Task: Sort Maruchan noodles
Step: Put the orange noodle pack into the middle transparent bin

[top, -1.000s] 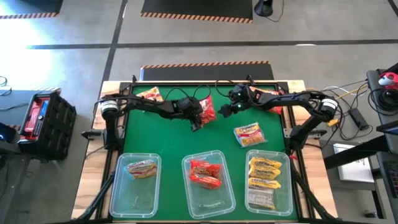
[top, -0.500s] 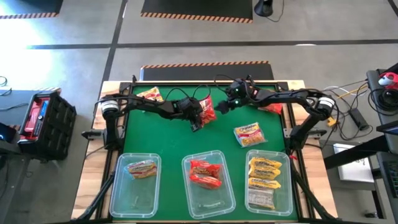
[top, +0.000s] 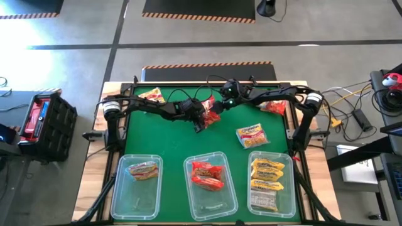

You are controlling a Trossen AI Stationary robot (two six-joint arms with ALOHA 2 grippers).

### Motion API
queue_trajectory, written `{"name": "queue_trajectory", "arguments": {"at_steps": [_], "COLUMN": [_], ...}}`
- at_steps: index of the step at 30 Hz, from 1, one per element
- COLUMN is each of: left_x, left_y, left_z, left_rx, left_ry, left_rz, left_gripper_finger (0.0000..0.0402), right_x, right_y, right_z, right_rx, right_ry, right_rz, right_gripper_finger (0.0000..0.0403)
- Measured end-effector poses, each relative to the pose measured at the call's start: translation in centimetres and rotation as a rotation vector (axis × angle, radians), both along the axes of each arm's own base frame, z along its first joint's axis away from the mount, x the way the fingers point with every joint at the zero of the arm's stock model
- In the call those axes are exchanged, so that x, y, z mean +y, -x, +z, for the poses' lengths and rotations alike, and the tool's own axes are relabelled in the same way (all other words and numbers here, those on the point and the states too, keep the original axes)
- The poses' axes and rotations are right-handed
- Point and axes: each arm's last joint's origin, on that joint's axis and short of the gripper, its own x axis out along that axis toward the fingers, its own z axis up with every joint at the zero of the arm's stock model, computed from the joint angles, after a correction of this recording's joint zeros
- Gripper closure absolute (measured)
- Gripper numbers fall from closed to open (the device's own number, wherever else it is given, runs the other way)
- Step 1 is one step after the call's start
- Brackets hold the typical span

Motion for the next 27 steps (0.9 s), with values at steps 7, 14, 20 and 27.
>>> {"name": "queue_trajectory", "arguments": {"at_steps": [7, 14, 20, 27], "left_x": [0.0, 0.0, -0.2, -0.7], "left_y": [0.0, 0.0, 0.1, 0.7], "left_z": [0.0, 0.1, 1.4, 3.6], "left_rx": [-0.010, -0.035, -0.083, -0.120], "left_ry": [0.012, 0.055, 0.078, 0.084], "left_rz": [0.022, 0.075, 0.077, 0.065], "left_gripper_finger": [0.0271, 0.0271, 0.0271, 0.0271], "right_x": [-0.5, -0.4, -0.2, -0.2], "right_y": [-0.8, -0.9, -0.8, -0.3], "right_z": [-1.4, -1.5, -1.6, -1.3], "right_rx": [0.024, 0.001, -0.003, -0.003], "right_ry": [-0.014, -0.048, -0.060, -0.073], "right_rz": [0.018, 0.087, 0.122, 0.178], "right_gripper_finger": [0.0176, 0.0221, 0.0267, 0.0293]}}
